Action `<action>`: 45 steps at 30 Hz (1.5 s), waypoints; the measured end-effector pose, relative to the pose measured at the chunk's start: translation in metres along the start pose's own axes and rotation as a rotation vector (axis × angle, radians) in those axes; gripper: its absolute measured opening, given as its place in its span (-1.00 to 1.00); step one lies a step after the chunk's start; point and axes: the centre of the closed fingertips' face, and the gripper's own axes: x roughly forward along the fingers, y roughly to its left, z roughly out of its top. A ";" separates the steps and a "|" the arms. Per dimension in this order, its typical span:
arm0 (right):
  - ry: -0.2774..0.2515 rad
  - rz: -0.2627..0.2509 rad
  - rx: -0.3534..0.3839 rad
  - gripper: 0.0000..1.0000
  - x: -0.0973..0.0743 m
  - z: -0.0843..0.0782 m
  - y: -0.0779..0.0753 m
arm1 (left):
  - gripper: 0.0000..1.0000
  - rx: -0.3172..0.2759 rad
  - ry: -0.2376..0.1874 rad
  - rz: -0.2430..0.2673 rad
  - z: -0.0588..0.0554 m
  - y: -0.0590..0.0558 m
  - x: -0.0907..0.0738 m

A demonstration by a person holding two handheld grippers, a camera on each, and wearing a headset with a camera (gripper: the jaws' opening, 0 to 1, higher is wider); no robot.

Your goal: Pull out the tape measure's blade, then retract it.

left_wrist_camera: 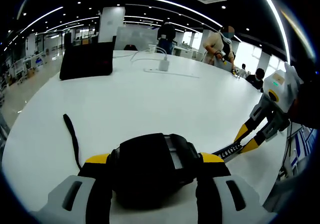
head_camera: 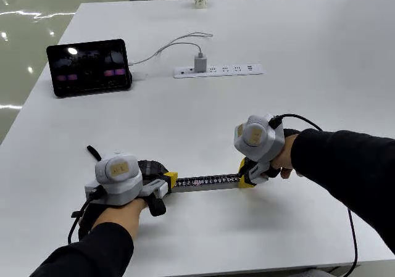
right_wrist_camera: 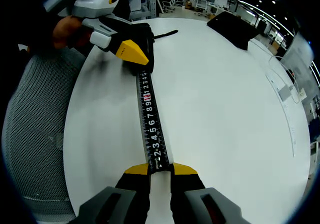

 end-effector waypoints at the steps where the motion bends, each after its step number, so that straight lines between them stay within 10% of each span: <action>1: -0.001 0.000 0.000 -0.78 0.000 0.001 0.000 | 0.26 -0.001 0.001 0.000 0.000 0.000 0.000; 45: -0.021 0.009 -0.010 -0.78 0.008 0.019 0.004 | 0.26 -0.005 0.010 -0.006 -0.001 -0.002 0.000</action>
